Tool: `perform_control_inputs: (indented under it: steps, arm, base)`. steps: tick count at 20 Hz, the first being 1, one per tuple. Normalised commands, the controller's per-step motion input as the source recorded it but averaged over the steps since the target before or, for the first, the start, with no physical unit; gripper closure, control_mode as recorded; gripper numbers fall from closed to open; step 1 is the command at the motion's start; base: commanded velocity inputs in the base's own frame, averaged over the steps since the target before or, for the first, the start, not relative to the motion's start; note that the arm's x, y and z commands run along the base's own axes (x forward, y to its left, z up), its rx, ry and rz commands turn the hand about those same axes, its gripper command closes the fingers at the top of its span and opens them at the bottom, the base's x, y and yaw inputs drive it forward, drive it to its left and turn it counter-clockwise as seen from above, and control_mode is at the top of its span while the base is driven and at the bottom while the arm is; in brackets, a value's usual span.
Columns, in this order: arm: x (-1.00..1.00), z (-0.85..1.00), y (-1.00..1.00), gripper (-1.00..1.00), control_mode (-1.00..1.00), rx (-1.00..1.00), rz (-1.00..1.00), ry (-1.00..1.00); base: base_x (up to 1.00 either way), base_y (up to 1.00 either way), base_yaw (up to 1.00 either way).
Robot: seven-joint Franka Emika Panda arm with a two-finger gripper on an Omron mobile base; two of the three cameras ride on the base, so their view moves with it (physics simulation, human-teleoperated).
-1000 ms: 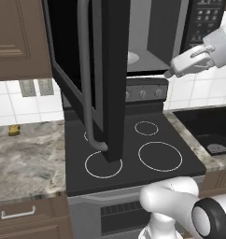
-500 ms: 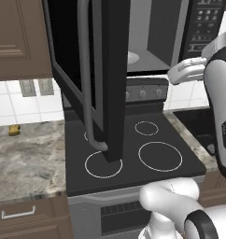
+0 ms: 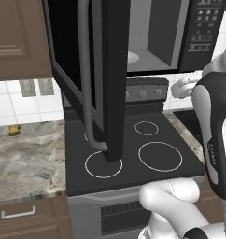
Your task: Pick the garlic from the counter and place it in the microwave. Then turn on the microwave.
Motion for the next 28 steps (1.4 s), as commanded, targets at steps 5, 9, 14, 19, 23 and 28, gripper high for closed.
perform_control_inputs:
  steps: [5,9,14,19,23,28]
  arm:
    - [-0.1,-0.2,-0.25,-1.0,-1.0,0.0,-0.01,0.17]
    - [-0.04,-0.11,-0.1,-1.0,-1.0,0.0,0.0,0.15]
    - [-0.09,-0.01,-0.04,-1.0,-1.0,0.0,0.0,0.03]
    - [0.0,0.0,0.0,-1.0,1.0,0.0,0.0,0.0]
    - [0.0,0.0,0.0,-1.0,1.0,0.0,0.0,0.0]
    - [0.0,0.0,0.0,-1.0,1.0,0.0,0.0,0.0]
  base:
    - [0.0,0.0,0.0]
    - [0.0,0.0,0.0]
    - [0.0,0.0,0.0]
    - [-0.82,-0.11,-0.02]
    - [-0.99,-0.65,-0.07]
    - [-0.25,-1.0,-0.08]
